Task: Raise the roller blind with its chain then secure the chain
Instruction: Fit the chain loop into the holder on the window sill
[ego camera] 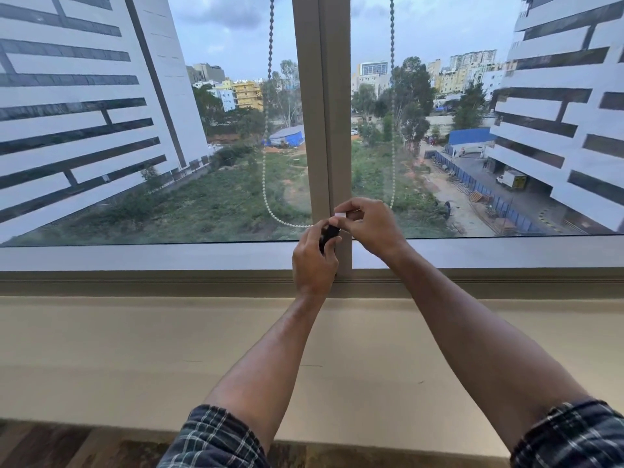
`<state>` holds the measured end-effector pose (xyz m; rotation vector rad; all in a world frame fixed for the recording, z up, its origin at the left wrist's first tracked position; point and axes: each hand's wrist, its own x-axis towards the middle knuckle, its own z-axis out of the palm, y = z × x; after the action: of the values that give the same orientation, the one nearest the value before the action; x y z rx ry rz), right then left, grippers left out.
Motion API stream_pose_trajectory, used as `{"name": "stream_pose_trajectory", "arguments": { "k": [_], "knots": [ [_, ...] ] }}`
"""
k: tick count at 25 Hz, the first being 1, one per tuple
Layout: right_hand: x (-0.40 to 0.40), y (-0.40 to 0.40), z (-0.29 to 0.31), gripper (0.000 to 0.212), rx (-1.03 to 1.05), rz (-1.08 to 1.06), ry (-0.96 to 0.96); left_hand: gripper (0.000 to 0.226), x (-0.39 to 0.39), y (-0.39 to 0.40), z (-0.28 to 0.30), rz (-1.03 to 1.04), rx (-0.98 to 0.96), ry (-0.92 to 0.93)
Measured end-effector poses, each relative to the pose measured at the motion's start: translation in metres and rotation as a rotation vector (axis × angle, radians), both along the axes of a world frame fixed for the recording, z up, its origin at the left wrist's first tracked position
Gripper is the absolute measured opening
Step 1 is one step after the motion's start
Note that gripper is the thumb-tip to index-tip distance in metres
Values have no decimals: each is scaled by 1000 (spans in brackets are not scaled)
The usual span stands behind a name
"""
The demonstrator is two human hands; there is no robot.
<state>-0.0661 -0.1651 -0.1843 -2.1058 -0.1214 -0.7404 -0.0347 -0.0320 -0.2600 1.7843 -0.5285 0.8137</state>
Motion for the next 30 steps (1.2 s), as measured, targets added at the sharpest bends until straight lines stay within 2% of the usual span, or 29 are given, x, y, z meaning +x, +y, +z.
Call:
{"name": "stream_pose_trajectory", "arguments": {
  "k": [5, 9, 14, 17, 30],
  "knots": [
    [-5, -10, -2, 24, 112, 30, 19, 32, -1, 1, 1, -11, -4, -26],
    [-5, -17, -2, 22, 63, 117, 22, 32, 0, 0, 4, -8, 8, -49],
    [-8, -26, 0, 41, 108, 188, 60, 32, -4, -1, 3, 1, 17, -72],
    [-7, -28, 1, 35, 170, 156, 36, 30, -8, -3, 3, -7, 44, -96],
    [-8, -24, 6, 28, -5, 118, 148, 36, -11, -4, 1, -6, 42, -18]
  ]
}}
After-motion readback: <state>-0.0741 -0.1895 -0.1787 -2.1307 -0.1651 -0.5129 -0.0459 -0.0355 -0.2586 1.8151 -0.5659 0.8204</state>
